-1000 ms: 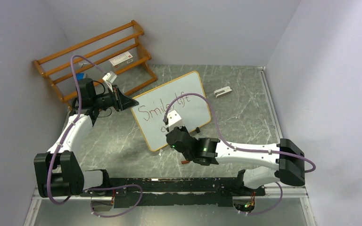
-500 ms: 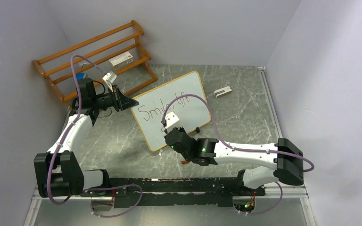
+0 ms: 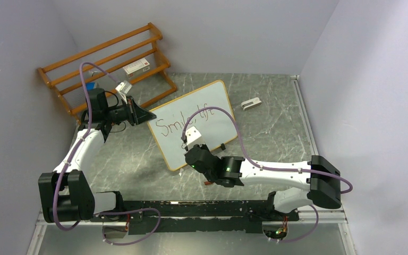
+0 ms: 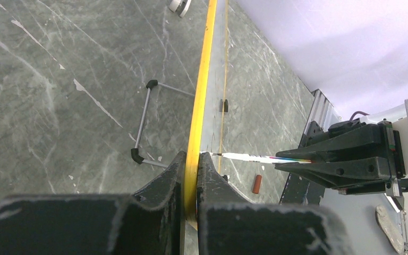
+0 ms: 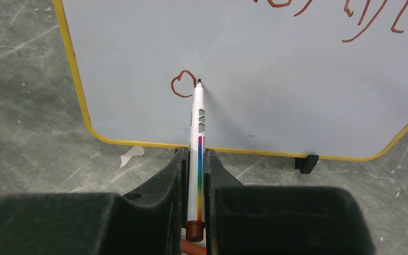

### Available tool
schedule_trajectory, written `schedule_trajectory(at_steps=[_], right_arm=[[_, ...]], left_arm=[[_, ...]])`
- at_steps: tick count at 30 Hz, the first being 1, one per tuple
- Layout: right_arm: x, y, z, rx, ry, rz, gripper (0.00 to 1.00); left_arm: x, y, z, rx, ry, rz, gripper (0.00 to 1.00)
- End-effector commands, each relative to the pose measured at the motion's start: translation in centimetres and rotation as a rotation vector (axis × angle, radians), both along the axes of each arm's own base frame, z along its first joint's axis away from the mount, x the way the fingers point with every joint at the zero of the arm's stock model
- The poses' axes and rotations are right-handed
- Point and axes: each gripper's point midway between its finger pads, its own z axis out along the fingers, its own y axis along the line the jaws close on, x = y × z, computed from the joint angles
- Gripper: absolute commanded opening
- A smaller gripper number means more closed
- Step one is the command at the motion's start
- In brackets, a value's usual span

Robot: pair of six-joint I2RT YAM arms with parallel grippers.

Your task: Write a sentence on the whiteboard

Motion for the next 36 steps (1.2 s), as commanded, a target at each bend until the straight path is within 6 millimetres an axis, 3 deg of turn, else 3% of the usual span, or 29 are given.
schedule_trajectory(at_steps=[1,15,24,36], right_arm=[[1.2,-1.1,0.2,0.005,-0.025,-0.076,0.0],[1.4,-1.8,0.7,0.014,-0.027,-0.098,0.0],[0.7,-0.8,2.0,0.076,-0.023,-0.031,0.0],[1.1,0.1,1.7,0.067,-0.028,-0.022,0.0]], left_arm=[[1.5,1.6,-3.9,0.121,0.049,0.116,0.05],[1.5,1.7,-3.9,0.122,0.05,0.119,0.05],[1.5,1.7,-4.0,0.124,0.053,0.12,0.05],[1.5,1.7,-4.0,0.123,0.053,0.119,0.05]])
